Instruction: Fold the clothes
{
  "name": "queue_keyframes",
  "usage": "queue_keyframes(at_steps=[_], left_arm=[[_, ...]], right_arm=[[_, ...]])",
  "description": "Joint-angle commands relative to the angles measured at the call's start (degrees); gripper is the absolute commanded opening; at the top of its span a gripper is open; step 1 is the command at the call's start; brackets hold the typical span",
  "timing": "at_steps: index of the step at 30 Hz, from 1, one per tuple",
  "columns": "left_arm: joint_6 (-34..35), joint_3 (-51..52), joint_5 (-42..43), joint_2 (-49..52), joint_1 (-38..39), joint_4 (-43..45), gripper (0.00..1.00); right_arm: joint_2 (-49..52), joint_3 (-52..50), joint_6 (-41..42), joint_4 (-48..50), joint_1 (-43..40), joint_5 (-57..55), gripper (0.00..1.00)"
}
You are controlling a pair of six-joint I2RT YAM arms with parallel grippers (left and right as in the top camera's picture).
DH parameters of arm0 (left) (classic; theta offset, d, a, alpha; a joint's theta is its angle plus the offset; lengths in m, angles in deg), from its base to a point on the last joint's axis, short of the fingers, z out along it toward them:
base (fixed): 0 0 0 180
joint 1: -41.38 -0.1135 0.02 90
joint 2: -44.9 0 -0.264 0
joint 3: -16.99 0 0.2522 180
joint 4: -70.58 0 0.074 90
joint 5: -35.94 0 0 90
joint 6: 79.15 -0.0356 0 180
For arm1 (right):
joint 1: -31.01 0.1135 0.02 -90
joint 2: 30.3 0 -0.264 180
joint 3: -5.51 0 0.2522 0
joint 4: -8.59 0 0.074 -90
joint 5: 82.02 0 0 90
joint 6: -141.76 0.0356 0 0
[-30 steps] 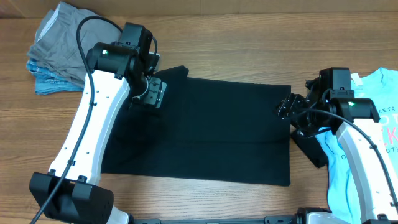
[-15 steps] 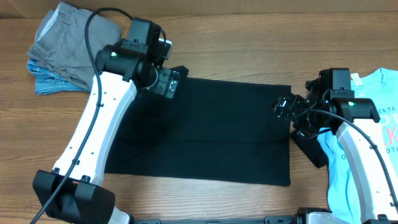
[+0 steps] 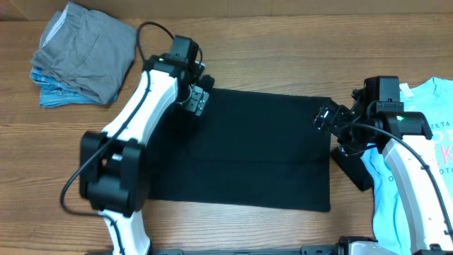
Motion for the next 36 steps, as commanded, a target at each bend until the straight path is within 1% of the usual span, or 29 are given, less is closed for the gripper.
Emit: queue_keyframes(at_steps=[1,3,8,10,12,13,15,18,19,21,23,24,28,32,34,36], left_arm=[[-0.98,0.48,-1.22,4.26,0.00,1.16,0.78],[-0.17,0.48,-1.20,5.99,0.00,2.16,0.76],[-0.20,0.48,-1.18,8.37,0.00,2.80,0.61],[0.02,0.50,-1.14,9.16,0.00,2.47,0.57],[0.00,0.55,-1.01,9.49,0.00,2.08,0.49],[0.00,0.66,-1.01,9.53,0.02,2.01,0.42],[0.02,0.66,-1.01,9.53,0.02,2.03,0.36],[0.37,0.61,-1.05,9.53,0.02,1.86,0.22],[1.68,0.37,-1.66,9.42,0.00,1.40,0.18],[3.08,-0.26,-2.71,9.33,-0.07,0.72,0.13],[3.26,-1.51,-3.02,9.31,-0.09,-0.52,0.06],[3.26,-2.25,-3.08,9.31,-0.09,-1.22,0.04],[4.42,-6.47,-6.64,9.31,-0.09,-5.09,0.04],[4.74,-11.17,-10.49,9.29,-0.09,-9.70,0.04],[4.74,-13.03,-12.07,9.29,-0.11,-11.72,0.04],[4.74,-14.36,-13.86,9.29,-0.11,-13.29,0.04]], right_arm=[[-1.29,1.07,0.46,0.37,-0.15,-2.69,1.00],[-1.27,1.05,0.44,0.33,-0.15,-3.06,1.00],[-1.27,1.05,0.46,0.20,-0.15,-3.23,1.00],[-1.27,1.05,0.46,0.20,-0.15,-3.23,1.00],[-1.27,1.05,0.46,0.20,-0.15,-3.23,1.00],[-1.27,1.05,0.46,0.20,-0.15,-3.32,1.00],[-1.27,1.05,0.46,0.22,-0.15,-3.78,1.00],[-1.27,1.07,0.46,0.20,-0.15,-4.59,1.00],[-1.27,1.05,0.46,0.17,-0.15,-5.03,1.00],[-1.27,1.05,0.48,0.20,-0.15,-5.64,1.00],[-1.27,1.07,0.48,0.61,-0.17,-6.32,1.00],[-1.27,1.07,0.46,0.92,-0.15,-7.04,1.00],[-1.27,1.07,0.46,2.82,-0.15,-8.26,1.00],[-0.42,1.07,-0.46,7.52,-0.15,-8.37,1.00],[1.16,1.07,-2.78,10.91,-0.15,-8.39,0.95],[3.21,1.07,-3.06,13.60,-0.15,-8.39,0.90]])
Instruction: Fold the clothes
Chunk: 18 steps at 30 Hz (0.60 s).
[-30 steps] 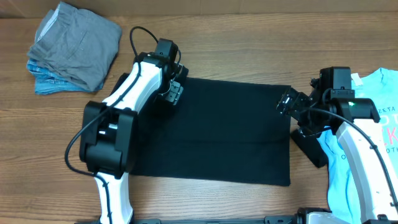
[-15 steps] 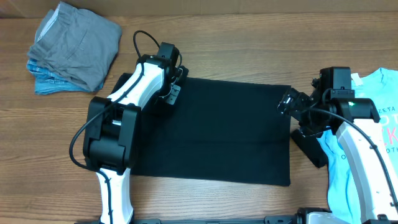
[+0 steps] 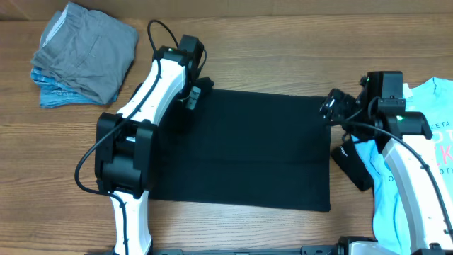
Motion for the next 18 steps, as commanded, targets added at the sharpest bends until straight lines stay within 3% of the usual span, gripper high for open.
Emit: queue_keyframes(at_steps=[1,8,18], left_arm=[[1.27,-3.69,-6.23,0.57,-0.11,-2.34,0.04],[3.98,-6.19,-11.06,0.55,-0.11,-5.16,0.04],[13.88,-8.04,-19.06,0.50,-0.11,-8.15,0.04]], right_arm=[[4.31,1.05,-2.05,4.07,-0.15,-0.96,0.89],[15.50,1.09,-3.48,16.33,-0.17,-0.92,0.88],[25.97,1.11,-4.76,27.02,-2.38,-4.37,0.88]])
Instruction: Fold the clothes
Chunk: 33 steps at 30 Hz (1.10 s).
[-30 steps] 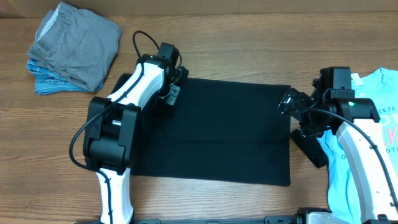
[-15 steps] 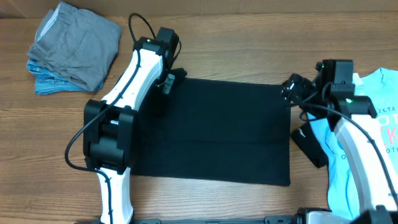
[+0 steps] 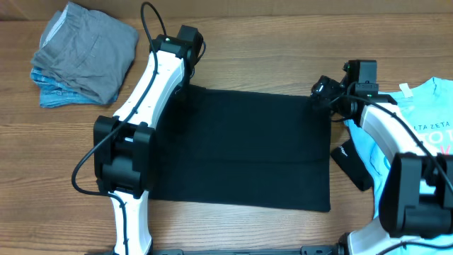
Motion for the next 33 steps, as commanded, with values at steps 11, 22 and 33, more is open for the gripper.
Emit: queue_keyframes(at_steps=[11,22,33], left_arm=[[4.96,-1.73,-3.65,0.50,-0.44,-0.57,0.08],[4.98,-1.75,-3.50,0.50,-0.44,-2.21,0.07],[5.20,-1.75,-3.52,0.15,-0.44,-3.96,0.04]], right_arm=[[10.58,0.92,-0.63,7.56,-2.10,0.42,0.79],[10.71,0.92,-0.79,4.98,-2.10,1.97,0.33],[6.12,5.88,-2.43,-0.90,-2.12,1.38,0.04]])
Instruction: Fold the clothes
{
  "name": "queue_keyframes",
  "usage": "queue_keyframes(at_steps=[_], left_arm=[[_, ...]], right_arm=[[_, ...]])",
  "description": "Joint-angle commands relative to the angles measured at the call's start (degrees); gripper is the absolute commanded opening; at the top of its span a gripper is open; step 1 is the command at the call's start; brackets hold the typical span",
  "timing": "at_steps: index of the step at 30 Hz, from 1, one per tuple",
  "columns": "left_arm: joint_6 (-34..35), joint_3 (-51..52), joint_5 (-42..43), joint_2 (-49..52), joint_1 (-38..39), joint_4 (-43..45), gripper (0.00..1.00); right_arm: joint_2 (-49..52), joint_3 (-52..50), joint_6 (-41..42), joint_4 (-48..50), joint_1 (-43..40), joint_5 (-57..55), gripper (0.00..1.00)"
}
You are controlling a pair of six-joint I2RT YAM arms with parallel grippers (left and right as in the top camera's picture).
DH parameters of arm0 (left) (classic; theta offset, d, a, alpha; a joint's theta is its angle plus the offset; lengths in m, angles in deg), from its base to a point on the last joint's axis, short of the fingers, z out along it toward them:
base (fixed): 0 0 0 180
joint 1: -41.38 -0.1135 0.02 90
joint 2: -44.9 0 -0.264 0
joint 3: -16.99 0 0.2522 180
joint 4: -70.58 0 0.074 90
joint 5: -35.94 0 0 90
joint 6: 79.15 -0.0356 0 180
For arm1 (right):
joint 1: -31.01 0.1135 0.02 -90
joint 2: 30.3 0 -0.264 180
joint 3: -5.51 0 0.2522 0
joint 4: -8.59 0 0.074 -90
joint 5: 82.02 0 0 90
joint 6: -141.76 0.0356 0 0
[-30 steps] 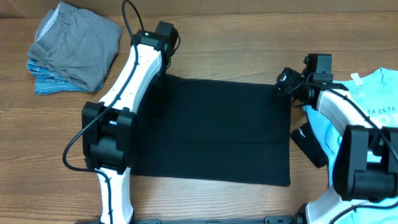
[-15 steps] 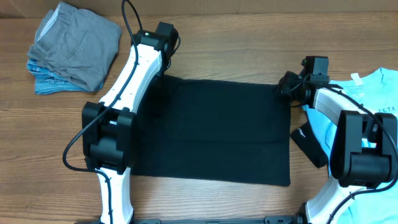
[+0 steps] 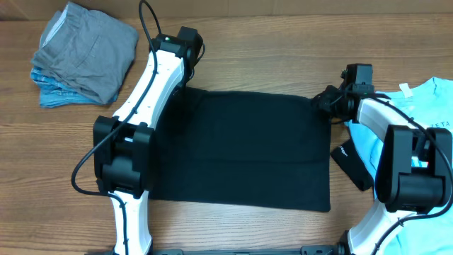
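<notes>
A black cloth [image 3: 241, 149] lies flat as a wide rectangle in the middle of the table. My left arm reaches up from the front edge. My left gripper [image 3: 183, 86] points down at the cloth's far left corner and is mostly hidden under its wrist. At the far right corner sits my right gripper [image 3: 323, 100], dark fingers against dark cloth. From overhead I cannot make out whether either gripper is open or shut, or whether it has cloth in it.
A stack of folded clothes [image 3: 83, 51], grey on top of blue, sits at the far left. A light blue T-shirt [image 3: 419, 117] lies under my right arm at the right edge. A dark flat object [image 3: 351, 166] lies beside the cloth's right edge.
My right gripper has shifted a little lower and to the right, onto the cloth's far right corner. The left arm and the cloth look unchanged.
First my left gripper hung over the cloth inside its far left corner, and my right gripper stood by the right edge. Then both stood farther back. By the last earlier moment each was at a far corner, where they are now; the cloth stayed flat.
</notes>
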Motion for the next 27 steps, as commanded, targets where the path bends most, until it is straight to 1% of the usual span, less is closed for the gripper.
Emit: queue_keyframes(at_steps=[1,5,12,15,18,21,24,27], left_arm=[[1.64,-1.46,-1.03,-0.11,-0.37,-0.55,0.04],[1.84,-2.16,-1.01,-1.05,-0.37,-2.43,0.04],[2.69,-5.42,0.39,-3.19,-1.77,-11.69,0.04],[2.71,-5.57,4.17,-3.39,-3.17,-17.03,0.04],[2.60,-5.42,7.91,-3.39,-4.50,-20.37,0.04],[-0.09,-5.11,16.57,-3.87,-5.62,-20.35,0.04],[-1.64,-4.17,22.95,-5.09,-6.19,-20.35,0.04],[-1.68,-1.40,23.34,-8.00,-6.23,-20.35,0.04]], right_arm=[[-4.42,3.91,-1.11,-2.43,-0.13,-0.66,0.04],[-8.41,6.45,-1.09,-8.87,-0.15,-2.56,0.04],[-15.61,7.19,-1.09,-20.22,-0.17,-2.51,0.04],[-19.21,7.19,-1.07,-27.23,-0.17,-2.95,0.04],[-20.50,7.19,-0.90,-33.03,-0.17,-2.89,0.04],[-20.41,7.10,0.31,-38.99,-0.17,-2.25,0.04],[-20.41,6.95,0.50,-43.23,-0.17,-2.19,0.04],[-20.41,6.95,0.46,-45.92,-0.17,-1.05,0.04]])
